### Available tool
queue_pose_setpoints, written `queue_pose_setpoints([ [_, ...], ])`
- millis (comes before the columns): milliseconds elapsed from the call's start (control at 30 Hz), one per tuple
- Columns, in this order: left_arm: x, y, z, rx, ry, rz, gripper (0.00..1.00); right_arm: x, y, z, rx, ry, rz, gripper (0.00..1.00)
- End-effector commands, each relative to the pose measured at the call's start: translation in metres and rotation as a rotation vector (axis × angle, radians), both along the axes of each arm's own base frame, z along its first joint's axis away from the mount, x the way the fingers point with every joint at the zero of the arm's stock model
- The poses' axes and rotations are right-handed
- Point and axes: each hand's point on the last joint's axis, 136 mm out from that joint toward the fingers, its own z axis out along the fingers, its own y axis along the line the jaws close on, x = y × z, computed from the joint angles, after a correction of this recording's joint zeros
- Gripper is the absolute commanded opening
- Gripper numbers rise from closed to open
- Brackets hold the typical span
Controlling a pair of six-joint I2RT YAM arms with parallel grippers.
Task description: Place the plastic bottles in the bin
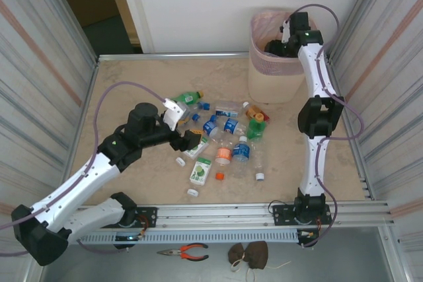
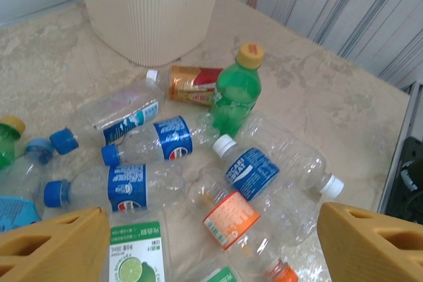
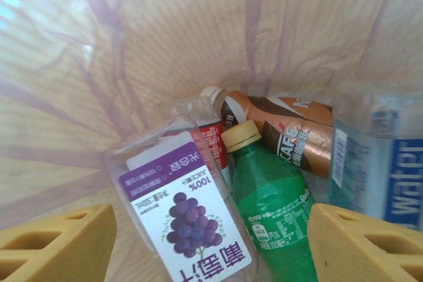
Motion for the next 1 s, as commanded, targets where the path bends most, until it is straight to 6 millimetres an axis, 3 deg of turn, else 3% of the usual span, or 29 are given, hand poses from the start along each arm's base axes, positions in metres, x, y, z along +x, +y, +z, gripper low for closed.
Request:
queue_pose_setpoints([
  [0, 0.002, 0.005, 0.001, 0.047, -0.002, 0.01, 0.82, -0.016, 0.002, 0.079, 0.027, -0.14, -0.005, 0.75],
  [400, 0.007, 0.01, -0.046, 0.212, 0.135, 0.025, 0.81, -0.062, 0.003, 0.179, 0.013, -0.326, -0.002, 0.75],
  [567, 0.009, 0.016, -0.071, 0.316, 0.21, 0.041, 0.78, -0.088, 0.004, 0.208, 0.002, -0.371, 0.003, 0.75],
  [700, 0.01, 0.025, -0.092, 0.41, 0.255, 0.056, 0.76, -0.113, 0.009, 0.221, -0.005, -0.383, 0.016, 0.75],
  [967, 0.008, 0.041, -0.136, 0.593, 0.365, 0.062, 0.73, -0.16, 0.017, 0.218, 0.001, -0.388, 0.024, 0.75],
])
